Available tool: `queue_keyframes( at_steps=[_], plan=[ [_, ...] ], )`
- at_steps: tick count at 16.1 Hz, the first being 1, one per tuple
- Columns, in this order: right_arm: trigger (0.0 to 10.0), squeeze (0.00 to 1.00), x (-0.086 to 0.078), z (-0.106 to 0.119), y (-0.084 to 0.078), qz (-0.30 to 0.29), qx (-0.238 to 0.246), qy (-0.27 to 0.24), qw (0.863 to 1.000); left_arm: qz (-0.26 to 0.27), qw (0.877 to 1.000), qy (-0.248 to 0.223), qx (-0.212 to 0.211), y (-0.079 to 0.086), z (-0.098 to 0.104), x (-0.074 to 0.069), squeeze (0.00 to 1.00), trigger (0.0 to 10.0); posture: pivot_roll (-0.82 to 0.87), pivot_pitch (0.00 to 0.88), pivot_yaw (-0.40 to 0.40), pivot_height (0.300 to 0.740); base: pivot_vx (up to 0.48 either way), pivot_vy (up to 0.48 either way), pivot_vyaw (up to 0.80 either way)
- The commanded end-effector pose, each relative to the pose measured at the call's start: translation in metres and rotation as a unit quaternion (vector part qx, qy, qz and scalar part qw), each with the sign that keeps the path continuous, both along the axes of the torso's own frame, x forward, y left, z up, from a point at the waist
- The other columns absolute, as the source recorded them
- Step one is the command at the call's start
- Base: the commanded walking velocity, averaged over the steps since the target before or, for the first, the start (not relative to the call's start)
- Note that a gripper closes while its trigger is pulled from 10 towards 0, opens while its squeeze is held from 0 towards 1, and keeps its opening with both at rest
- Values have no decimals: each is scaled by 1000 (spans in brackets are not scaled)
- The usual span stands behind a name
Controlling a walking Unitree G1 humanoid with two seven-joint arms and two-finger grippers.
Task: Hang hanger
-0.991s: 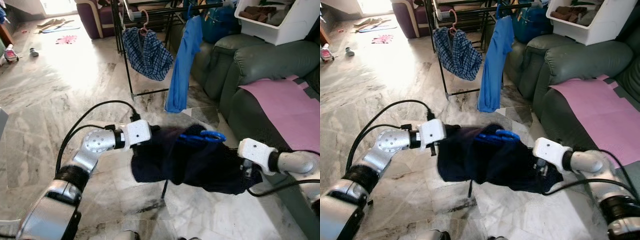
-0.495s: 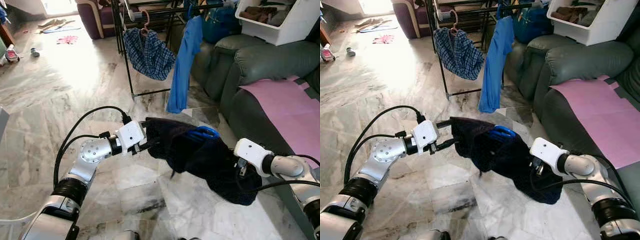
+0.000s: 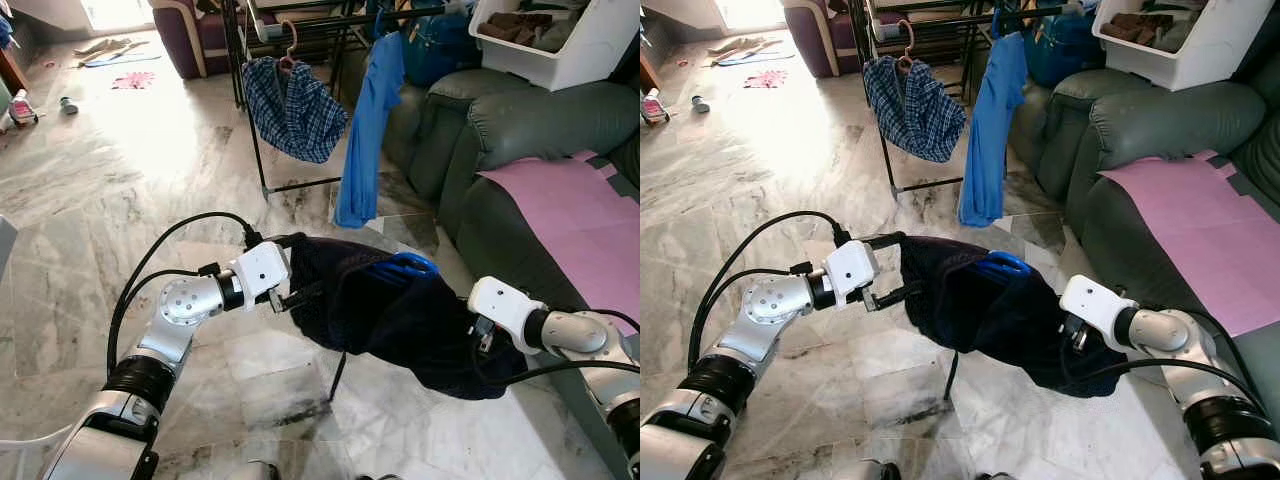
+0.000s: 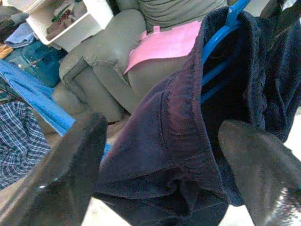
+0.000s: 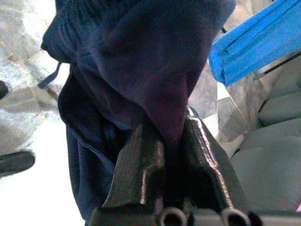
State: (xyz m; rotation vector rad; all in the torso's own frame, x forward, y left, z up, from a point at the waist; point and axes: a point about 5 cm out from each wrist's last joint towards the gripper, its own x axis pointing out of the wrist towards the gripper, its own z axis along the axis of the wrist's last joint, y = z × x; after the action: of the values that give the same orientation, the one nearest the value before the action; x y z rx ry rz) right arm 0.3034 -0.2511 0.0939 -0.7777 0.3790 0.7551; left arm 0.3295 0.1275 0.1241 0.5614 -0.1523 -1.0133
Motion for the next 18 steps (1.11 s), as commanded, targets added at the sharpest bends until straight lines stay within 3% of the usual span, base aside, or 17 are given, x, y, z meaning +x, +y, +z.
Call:
queue_keyframes(
  at_steps=[1, 4, 5, 6, 7, 8, 9, 10, 11, 12, 13, 14, 15, 17, 18],
  plan=[
    [0, 0, 2, 5, -2, -7, 10, -12, 1000, 1, 1000, -7, 1, 1, 4, 1, 1000, 10000, -17, 84, -5, 740, 0, 0, 0],
    [0, 0, 2, 5, -2, -7, 10, -12, 1000, 1, 1000, -7, 1, 1, 4, 1, 1000, 10000, -17, 84, -5, 740, 0, 0, 0],
    [0, 0, 0, -10, 1, -141, 83, -42, 986, 154, 982, 21, -111, 15, -18, -11, 1000, 10000, 1, 0, 5, 740, 0, 0, 0],
    [0, 0, -7, -30, 0, -300, 156, -53, 940, 335, 920, 53, -195, 35, -48, -31, 0, 10000, -1, 0, 5, 740, 0, 0, 0],
    [6745, 0, -9, -33, 1, -324, 166, -52, 930, 362, 908, 59, -205, 36, -54, -35, 0, 10000, -2, 0, 4, 740, 0, 0, 0],
    [6745, 0, -8, -32, 2, -321, 164, -52, 931, 357, 909, 60, -207, 35, -53, -35, 0, 10000, -3, 4, 3, 740, 0, 0, 0],
    [9059, 0, -7, -30, 3, -319, 164, -60, 932, 348, 910, 65, -215, 32, -52, -34, 0, 10000, -3, 14, 3, 740, 0, 0, 0],
    [0, 0, -6, -29, 5, -326, 177, -62, 927, 350, 907, 68, -226, 31, -49, -32, 518, 10000, -3, 18, 4, 740, 0, 0, 0],
    [0, 0, -7, -29, 9, -337, 170, -61, 924, 369, 900, 63, -225, 31, -45, -33, 1000, 10000, -3, 18, 4, 740, 0, 0, 0],
    [0, 0, -8, -30, 11, -349, 171, -58, 920, 382, 895, 57, -225, 31, -43, -35, 1000, 10000, 0, 15, 4, 740, 0, 0, 0],
    [4039, 0, -9, -30, 11, -362, 173, -56, 914, 395, 889, 52, -227, 32, -42, -35, 1000, 10000, 0, 15, 4, 740, 0, 0, 0],
    [10000, 0, -9, -30, 10, -372, 174, -52, 910, 401, 887, 48, -226, 34, -41, -35, 314, 10000, 0, 16, 4, 740, 0, 0, 0],
    [10000, 0, -9, -30, 9, -382, 180, -53, 905, 404, 885, 43, -227, 35, -40, -35, 0, 10000, 0, 16, 4, 740, 0, 0, 0],
    [10000, 0, -9, -27, 10, -391, 183, -59, 900, 412, 878, 51, -236, 36, -39, -36, 0, 10000, -4, 20, 6, 740, 0, 0, 0],
    [10000, 0, -9, -24, 12, -402, 200, -67, 891, 414, 876, 56, -240, 35, -39, -37, 0, 10000, -6, 19, 11, 740, 0, 0, 0]
  ],
)
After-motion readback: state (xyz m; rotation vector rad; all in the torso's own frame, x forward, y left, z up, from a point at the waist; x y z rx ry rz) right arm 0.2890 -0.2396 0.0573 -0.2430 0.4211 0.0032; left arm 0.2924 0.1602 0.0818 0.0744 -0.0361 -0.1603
